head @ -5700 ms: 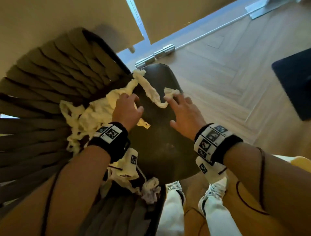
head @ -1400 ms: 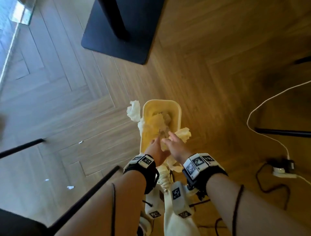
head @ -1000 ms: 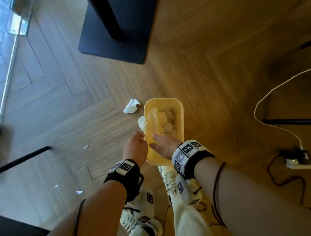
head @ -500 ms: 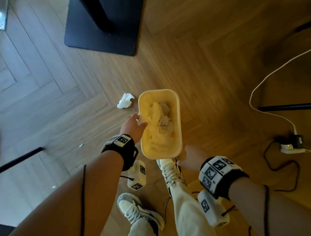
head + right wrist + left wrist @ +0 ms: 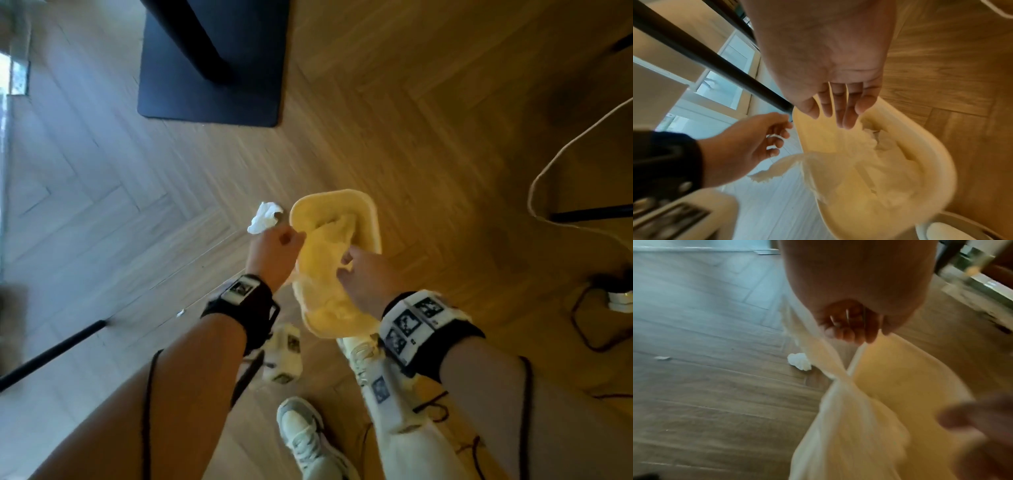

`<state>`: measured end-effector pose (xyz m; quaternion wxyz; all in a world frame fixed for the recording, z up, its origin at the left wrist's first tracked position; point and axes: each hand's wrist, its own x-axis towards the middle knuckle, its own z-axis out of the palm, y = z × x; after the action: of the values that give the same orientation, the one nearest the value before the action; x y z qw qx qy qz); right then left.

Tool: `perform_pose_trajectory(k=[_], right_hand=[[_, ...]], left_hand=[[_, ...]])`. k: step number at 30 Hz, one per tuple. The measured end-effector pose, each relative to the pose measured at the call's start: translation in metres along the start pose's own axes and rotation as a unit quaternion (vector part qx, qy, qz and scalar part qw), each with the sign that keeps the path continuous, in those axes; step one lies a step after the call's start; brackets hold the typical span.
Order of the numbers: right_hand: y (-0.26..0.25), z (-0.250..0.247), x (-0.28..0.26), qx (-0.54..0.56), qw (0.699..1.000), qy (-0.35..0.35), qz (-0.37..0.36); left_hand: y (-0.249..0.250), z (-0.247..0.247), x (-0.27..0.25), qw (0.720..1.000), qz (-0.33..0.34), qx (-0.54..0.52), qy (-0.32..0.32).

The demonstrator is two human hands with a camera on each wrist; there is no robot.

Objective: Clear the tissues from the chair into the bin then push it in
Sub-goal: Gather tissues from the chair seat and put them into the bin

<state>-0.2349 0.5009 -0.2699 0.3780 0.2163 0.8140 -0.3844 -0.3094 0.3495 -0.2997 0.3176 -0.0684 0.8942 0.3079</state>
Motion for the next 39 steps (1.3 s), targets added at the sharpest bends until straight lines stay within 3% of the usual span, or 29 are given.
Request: perform_pose_trajectory(k=[2,3,7,11,17,22,25,28,31,33,35,36,38,39], right_hand=[[-0.007,0.007,0.018,-0.012,0.999,-0.007,-0.033],[-0.007,0.009,0.021,-0.027,0.998,-0.012,-0.047],[-0.018,0.007,0.039,-0.011,0.996,0.000,-0.086],[-0.016,-0.005,0.045,0.059,0.985,0.063,-0.146],[-0.007,0.002,0.056,0.137,0.965,0.084,-0.207],[0.009,0.008,0.062,0.151,0.963,0.085,-0.206],[0.016,0.012,0.059,0.139,0.968,0.076,-0.194],[0.017,0.013,0.046,0.121,0.976,0.070,-0.169],[0.015,0.008,0.027,0.113,0.981,0.076,-0.135],[0.014,0.003,0.015,0.103,0.985,0.071,-0.118],[0.015,-0.002,0.004,0.108,0.988,0.053,-0.093],[0.016,-0.006,0.000,0.108,0.990,0.042,-0.081],[0.017,-0.012,-0.010,0.097,0.993,0.027,-0.060],[0.018,-0.015,-0.014,0.087,0.995,0.024,-0.049]], left_hand=[[-0.026,-0.019,0.030,0.995,-0.055,0.022,0.084],[-0.042,-0.020,0.043,0.993,-0.073,0.052,0.080],[-0.097,-0.019,0.094,0.969,-0.089,0.224,-0.055],[-0.114,-0.009,0.121,0.948,-0.094,0.293,-0.082],[-0.133,0.020,0.158,0.939,-0.115,0.301,-0.121],[-0.169,0.056,0.179,0.956,-0.089,0.254,-0.113],[-0.166,0.059,0.172,0.978,-0.099,0.179,-0.048],[-0.121,0.037,0.126,0.989,-0.055,0.091,0.100],[-0.076,0.009,0.065,0.966,0.063,-0.009,0.249],[-0.046,-0.002,0.020,0.946,0.172,0.011,0.276],[-0.020,-0.002,-0.019,0.938,0.254,0.055,0.228],[-0.007,0.002,-0.034,0.950,0.255,0.072,0.166],[0.013,0.013,-0.053,0.971,0.193,0.140,-0.019],[0.018,0.019,-0.058,0.966,0.158,0.172,-0.111]])
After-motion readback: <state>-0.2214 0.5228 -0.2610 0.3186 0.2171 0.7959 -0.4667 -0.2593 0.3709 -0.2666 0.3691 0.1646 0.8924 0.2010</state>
